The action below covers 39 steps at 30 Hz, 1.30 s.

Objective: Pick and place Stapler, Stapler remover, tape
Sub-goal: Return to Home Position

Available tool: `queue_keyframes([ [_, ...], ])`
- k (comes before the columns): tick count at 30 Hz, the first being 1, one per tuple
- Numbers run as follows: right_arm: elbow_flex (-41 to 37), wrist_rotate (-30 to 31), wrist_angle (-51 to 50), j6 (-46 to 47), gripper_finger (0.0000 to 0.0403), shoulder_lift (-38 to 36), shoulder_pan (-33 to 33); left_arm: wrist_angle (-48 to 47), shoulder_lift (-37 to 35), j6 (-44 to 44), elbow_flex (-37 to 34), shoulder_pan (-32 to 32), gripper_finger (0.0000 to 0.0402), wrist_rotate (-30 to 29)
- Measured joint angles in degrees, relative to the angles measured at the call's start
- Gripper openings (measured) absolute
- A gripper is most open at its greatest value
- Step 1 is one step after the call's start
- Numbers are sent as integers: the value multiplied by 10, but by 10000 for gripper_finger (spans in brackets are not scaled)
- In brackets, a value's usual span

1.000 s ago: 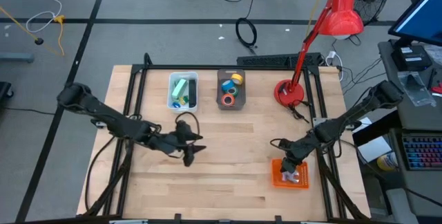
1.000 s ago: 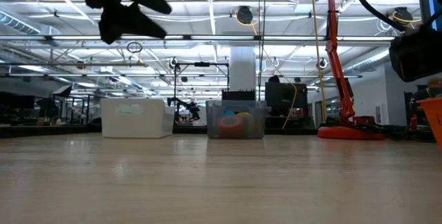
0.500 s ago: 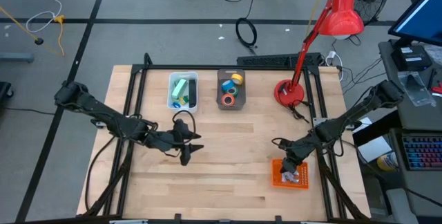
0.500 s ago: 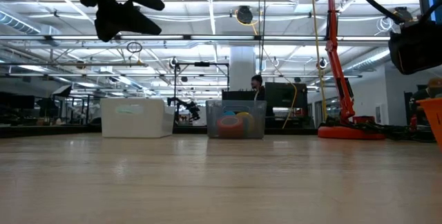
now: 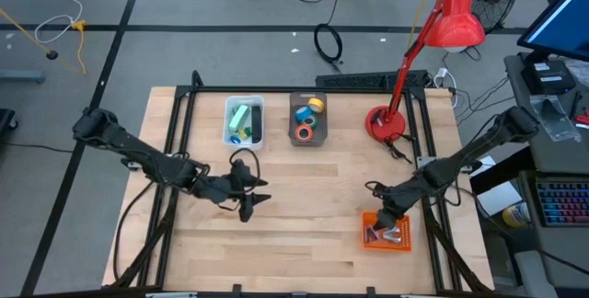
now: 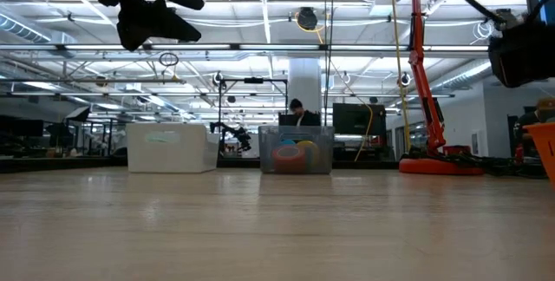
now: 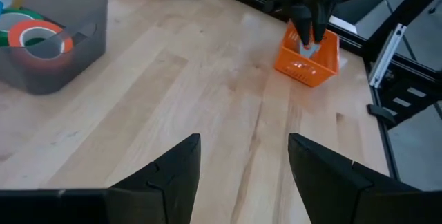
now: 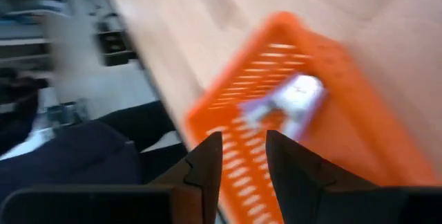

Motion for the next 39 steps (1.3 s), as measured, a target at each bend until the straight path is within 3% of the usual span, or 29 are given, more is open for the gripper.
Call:
queue_keyframes([
  [9,0,55,103,-92,104,-82,28,-1,0,7,0,-22,220,1],
  [14,0,100,120,-163,91,-129,46,0,-1,-37,0,-23,218,24],
  [18,-7,136,121,-219,87,-164,49,26,-5,39,0,-30,220,18],
  [24,-18,90,120,-342,91,-218,47,42,-66,119,-9,-28,220,14],
  [30,-19,69,122,-399,87,-257,11,107,-140,120,-97,-18,219,28],
  [33,-19,26,125,-402,87,-249,-29,176,-159,133,-136,-12,220,61],
  [39,-19,-128,122,-453,86,-213,-165,186,-140,142,-150,36,220,77],
])
